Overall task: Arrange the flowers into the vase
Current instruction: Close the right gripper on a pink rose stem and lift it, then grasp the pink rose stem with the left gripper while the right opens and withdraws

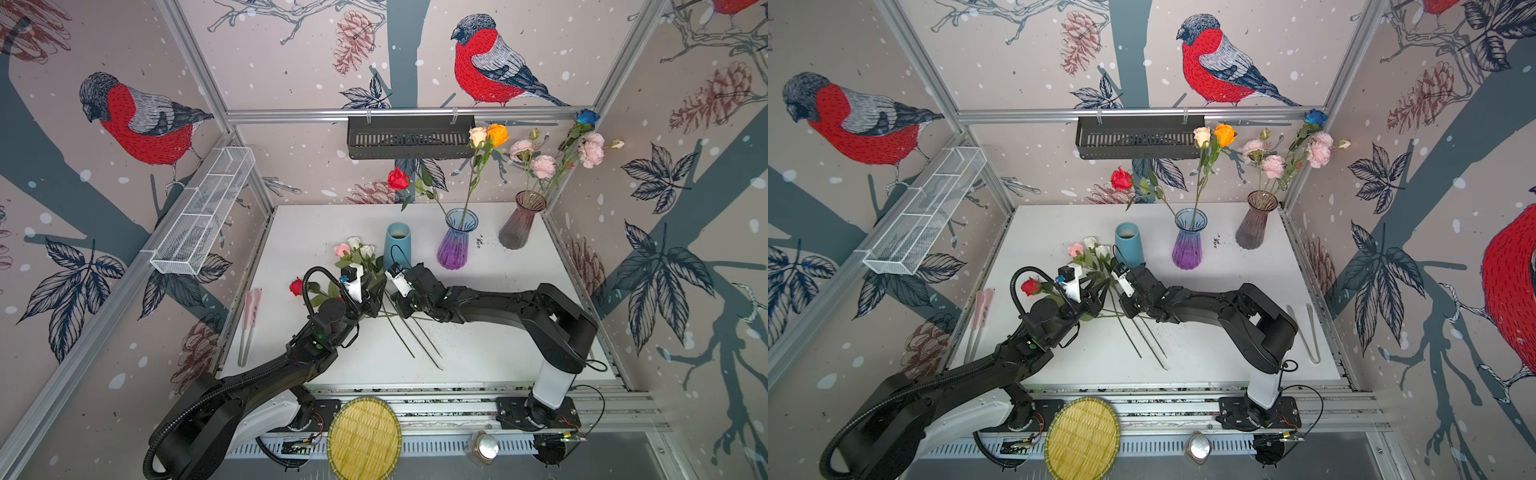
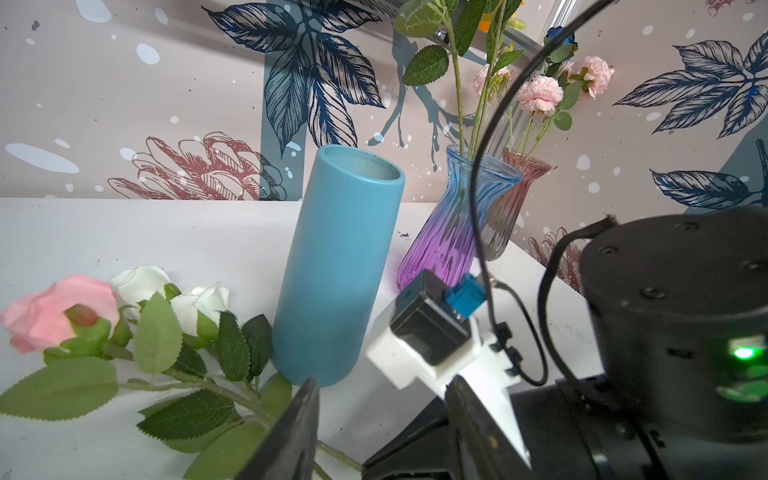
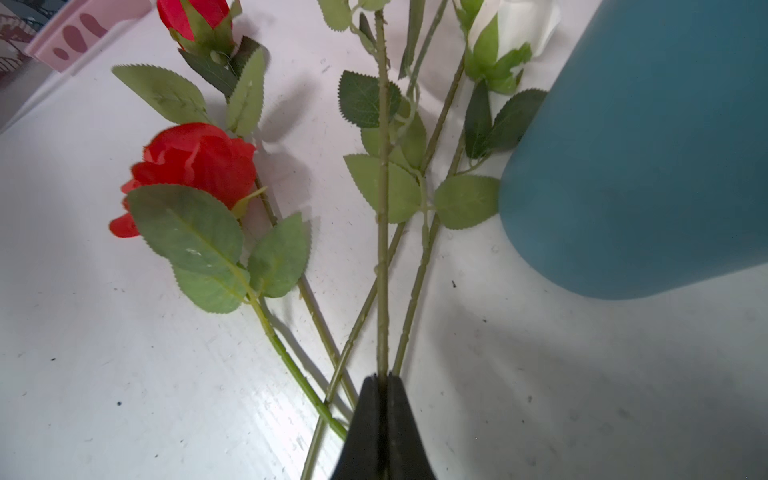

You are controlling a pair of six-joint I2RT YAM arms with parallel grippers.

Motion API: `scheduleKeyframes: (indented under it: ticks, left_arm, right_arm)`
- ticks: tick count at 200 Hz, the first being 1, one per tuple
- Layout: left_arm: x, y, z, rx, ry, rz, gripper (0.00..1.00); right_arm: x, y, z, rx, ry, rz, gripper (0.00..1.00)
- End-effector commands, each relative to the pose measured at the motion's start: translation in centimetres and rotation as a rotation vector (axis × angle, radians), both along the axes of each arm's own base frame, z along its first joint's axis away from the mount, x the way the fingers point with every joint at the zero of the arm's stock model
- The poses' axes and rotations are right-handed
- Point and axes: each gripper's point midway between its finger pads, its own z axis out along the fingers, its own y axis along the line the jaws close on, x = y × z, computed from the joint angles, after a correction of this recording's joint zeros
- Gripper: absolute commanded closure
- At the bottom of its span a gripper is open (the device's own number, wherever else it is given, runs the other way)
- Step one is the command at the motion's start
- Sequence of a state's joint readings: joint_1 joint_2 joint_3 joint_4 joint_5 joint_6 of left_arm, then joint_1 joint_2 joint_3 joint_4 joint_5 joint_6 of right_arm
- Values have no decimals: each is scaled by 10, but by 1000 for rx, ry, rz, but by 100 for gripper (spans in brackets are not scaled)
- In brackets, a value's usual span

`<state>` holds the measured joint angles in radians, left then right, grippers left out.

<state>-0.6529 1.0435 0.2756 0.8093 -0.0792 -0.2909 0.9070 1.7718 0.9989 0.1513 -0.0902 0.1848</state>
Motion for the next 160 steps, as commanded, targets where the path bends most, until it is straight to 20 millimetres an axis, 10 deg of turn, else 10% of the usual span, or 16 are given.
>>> scheduleKeyframes:
  ticks: [1, 90, 160]
  left_arm:
    - [-1, 0, 16, -50, -46, -2, 48]
    - [-86, -8, 93, -233, -416, -332, 50]
    - [-137, -83, 138, -233, -449, -783, 47]
  right_arm:
    - [-1, -4, 16, 20, -24, -9, 98]
    - [-60, -50, 160, 375, -343, 122, 98]
    - [-124, -74, 221, 526, -496, 327, 98]
